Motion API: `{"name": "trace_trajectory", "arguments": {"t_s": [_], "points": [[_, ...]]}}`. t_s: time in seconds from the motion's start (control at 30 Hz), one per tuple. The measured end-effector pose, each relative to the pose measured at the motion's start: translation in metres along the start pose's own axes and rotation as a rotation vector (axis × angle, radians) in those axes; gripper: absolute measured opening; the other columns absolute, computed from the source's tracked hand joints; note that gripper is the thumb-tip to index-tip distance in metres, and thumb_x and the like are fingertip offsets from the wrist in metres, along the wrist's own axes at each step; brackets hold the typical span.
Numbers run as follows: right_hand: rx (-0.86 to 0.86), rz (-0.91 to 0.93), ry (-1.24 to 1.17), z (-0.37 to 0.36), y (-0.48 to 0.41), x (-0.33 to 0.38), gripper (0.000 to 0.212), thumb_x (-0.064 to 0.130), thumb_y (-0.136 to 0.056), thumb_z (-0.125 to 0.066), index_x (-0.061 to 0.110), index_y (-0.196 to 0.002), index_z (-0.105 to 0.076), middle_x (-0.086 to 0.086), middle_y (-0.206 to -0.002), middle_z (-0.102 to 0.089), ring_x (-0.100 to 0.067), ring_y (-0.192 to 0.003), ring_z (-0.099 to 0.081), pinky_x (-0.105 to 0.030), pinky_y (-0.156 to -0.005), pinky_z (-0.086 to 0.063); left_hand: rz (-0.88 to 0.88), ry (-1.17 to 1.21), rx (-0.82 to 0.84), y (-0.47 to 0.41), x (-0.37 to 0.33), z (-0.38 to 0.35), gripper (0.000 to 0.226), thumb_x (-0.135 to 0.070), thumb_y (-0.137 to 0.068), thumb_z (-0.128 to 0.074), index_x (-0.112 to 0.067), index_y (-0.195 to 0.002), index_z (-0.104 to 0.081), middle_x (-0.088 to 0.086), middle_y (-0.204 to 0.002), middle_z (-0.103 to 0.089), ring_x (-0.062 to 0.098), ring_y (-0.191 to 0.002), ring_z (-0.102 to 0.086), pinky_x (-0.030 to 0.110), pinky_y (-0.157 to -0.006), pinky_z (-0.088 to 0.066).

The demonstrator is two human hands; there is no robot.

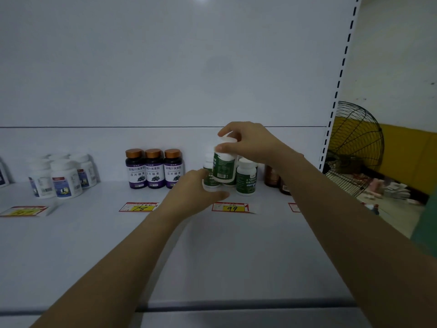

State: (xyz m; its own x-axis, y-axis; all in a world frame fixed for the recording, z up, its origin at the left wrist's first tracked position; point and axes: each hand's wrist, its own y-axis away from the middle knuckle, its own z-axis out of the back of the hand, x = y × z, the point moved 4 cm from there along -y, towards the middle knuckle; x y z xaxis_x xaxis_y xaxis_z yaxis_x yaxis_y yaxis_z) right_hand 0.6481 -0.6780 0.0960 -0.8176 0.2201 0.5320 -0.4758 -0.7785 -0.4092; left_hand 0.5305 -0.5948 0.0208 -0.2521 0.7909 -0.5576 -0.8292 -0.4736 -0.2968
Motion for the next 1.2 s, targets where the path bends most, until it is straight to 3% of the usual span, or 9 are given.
{"name": "trace_trajectory", "arguments": {"t_s": [0.07, 0.17, 0.3, 0.4, 0.73, 0.83, 1.0, 1.13, 1.2], "points": [[0.026, 0.01, 0.113, 0.0, 0.0, 0.001, 0.051, 0.038, -0.083, -0.07, 0.021, -0.129, -0.055, -0.003, -0.126, -0.058, -0.012, -0.106, -0.053, -0.022, -0.084, -0.042, 0.018, -0.234, 0.032, -0.003, 0.001, 0.002, 0.057, -0.047, -0.083, -0.065, -0.018, -0.13, -0.051, 0.002, -0.127, -0.057, 0.013, -0.104, -0.053, 0.028, -0.084, -0.045], [0.07, 0.008, 0.242, -0.005, 0.0, -0.002, 0.054, 0.04, -0.086, -0.067, 0.018, -0.132, -0.053, -0.004, -0.134, -0.054, -0.016, -0.118, -0.05, -0.022, -0.088, -0.037, 0.078, -0.448, 0.091, -0.008, 0.004, 0.001, 0.051, -0.046, -0.086, -0.059, -0.015, -0.125, -0.053, 0.008, -0.122, -0.058, 0.025, -0.109, -0.056, 0.035, -0.088, -0.048], [0.099, -0.03, 0.294, -0.014, 0.002, -0.012, 0.051, 0.041, -0.09, -0.061, 0.013, -0.131, -0.053, -0.008, -0.131, -0.054, -0.021, -0.118, -0.05, -0.026, -0.087, -0.038, 0.132, -0.474, 0.121, -0.012, 0.005, -0.004, 0.037, -0.05, -0.088, -0.055, -0.015, -0.101, -0.057, 0.003, -0.089, -0.054, 0.021, -0.089, -0.055, 0.031, -0.075, -0.047], [0.147, -0.035, 0.362, -0.019, 0.004, -0.017, 0.048, 0.04, -0.092, -0.057, 0.012, -0.131, -0.053, -0.009, -0.131, -0.055, -0.023, -0.116, -0.05, -0.027, -0.086, -0.039, 0.166, -0.518, 0.129, -0.013, 0.007, -0.008, 0.036, -0.052, -0.087, -0.055, -0.017, -0.089, -0.047, 0.001, -0.085, -0.05, 0.02, -0.084, -0.053, 0.03, -0.069, -0.044], [0.185, 0.025, 0.377, -0.036, -0.013, 0.005, 0.047, 0.038, -0.092, -0.058, 0.012, -0.131, -0.053, -0.01, -0.131, -0.054, -0.023, -0.117, -0.05, -0.026, -0.084, -0.038, 0.264, -0.505, 0.102, -0.005, 0.034, 0.015, 0.048, -0.05, -0.086, -0.058, -0.012, -0.114, -0.055, 0.007, -0.108, -0.058, 0.026, -0.1, -0.056, 0.039, -0.088, -0.05], [0.178, 0.069, 0.347, -0.048, -0.019, 0.034, 0.047, 0.037, -0.091, -0.059, 0.012, -0.13, -0.054, -0.009, -0.132, -0.054, -0.023, -0.117, -0.051, -0.027, -0.086, -0.04, 0.292, -0.493, 0.077, 0.006, 0.049, 0.038, 0.044, -0.048, -0.085, -0.059, -0.014, -0.112, -0.057, 0.006, -0.107, -0.059, 0.026, -0.1, -0.056, 0.037, -0.088, -0.049], [0.177, 0.204, 0.305, -0.086, -0.037, 0.117, 0.044, 0.035, -0.091, -0.059, 0.011, -0.128, -0.057, -0.008, -0.13, -0.056, -0.022, -0.114, -0.052, -0.025, -0.08, -0.039, 0.357, -0.544, 0.031, 0.04, 0.092, 0.103, 0.031, -0.044, -0.086, -0.057, -0.015, -0.091, -0.049, 0.008, -0.103, -0.057, 0.025, -0.093, -0.053, 0.031, -0.076, -0.044], [0.207, 0.322, 0.231, -0.14, -0.049, 0.198, 0.045, 0.034, -0.091, -0.06, 0.011, -0.129, -0.056, -0.008, -0.131, -0.055, -0.022, -0.116, -0.052, -0.025, -0.084, -0.04, 0.45, -0.538, -0.052, 0.086, 0.145, 0.167, 0.047, -0.047, -0.085, -0.06, -0.013, -0.116, -0.055, 0.009, -0.119, -0.058, 0.028, -0.106, -0.055, 0.038, -0.09, -0.048], [0.226, 0.388, 0.184, -0.177, -0.052, 0.244, 0.044, 0.034, -0.091, -0.06, 0.011, -0.129, -0.056, -0.009, -0.131, -0.055, -0.023, -0.115, -0.052, -0.025, -0.084, -0.04, 0.51, -0.567, -0.084, 0.119, 0.177, 0.202, 0.048, -0.048, -0.085, -0.06, -0.012, -0.117, -0.054, 0.008, -0.116, -0.059, 0.027, -0.103, -0.056, 0.037, -0.088, -0.048]]}}
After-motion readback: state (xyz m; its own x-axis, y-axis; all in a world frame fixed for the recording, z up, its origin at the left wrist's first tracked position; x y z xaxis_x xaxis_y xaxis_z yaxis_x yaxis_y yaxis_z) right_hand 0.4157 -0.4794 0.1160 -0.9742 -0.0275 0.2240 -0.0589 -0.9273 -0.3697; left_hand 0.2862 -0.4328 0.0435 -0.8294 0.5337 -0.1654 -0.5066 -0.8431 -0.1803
